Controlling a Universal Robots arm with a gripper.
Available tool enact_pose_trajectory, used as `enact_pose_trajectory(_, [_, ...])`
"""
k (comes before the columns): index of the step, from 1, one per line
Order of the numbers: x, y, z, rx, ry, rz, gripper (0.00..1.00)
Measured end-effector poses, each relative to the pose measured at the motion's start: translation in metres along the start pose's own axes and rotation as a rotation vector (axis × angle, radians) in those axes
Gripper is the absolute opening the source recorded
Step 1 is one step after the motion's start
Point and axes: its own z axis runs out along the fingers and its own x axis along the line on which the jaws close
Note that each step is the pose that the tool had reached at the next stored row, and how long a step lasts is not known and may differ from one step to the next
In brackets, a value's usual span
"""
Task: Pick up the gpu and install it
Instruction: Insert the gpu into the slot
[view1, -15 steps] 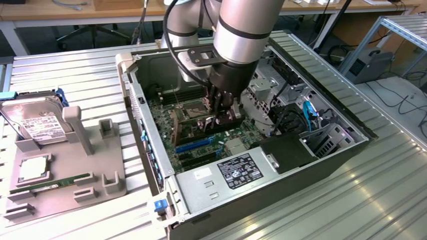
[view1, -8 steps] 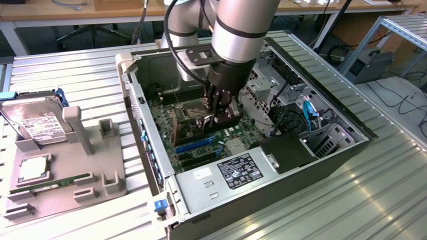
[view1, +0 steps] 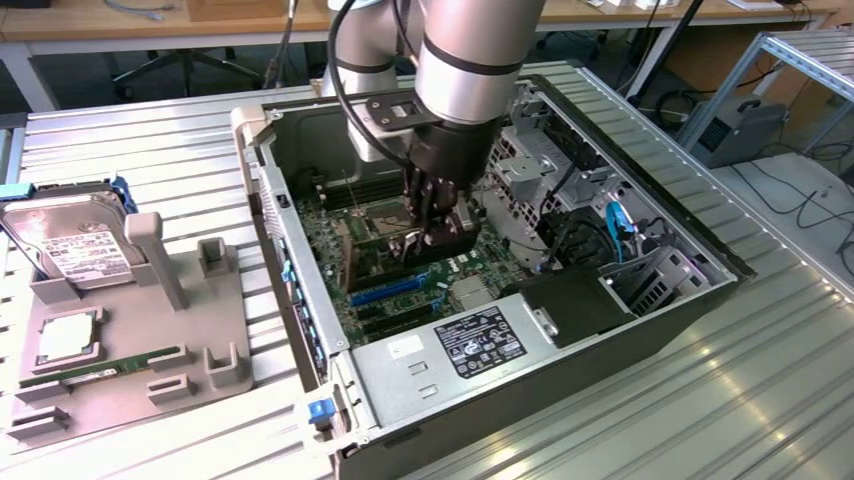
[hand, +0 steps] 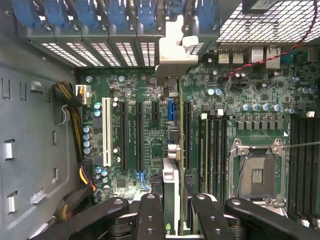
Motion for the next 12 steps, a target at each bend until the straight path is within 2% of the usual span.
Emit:
enact_pose_trajectory(5, [-0.0054, 0.0, 0.0028, 0.0001, 0.0142, -0.002, 0.27])
enact_pose_trajectory(8, [-0.0061, 0.0015, 0.004, 0.0, 0.0153, -0.002, 0.27])
enact_pose_trajectory(12, [-0.0061, 0.0076, 0.0056, 0.0001, 0.0152, -0.002, 0.27])
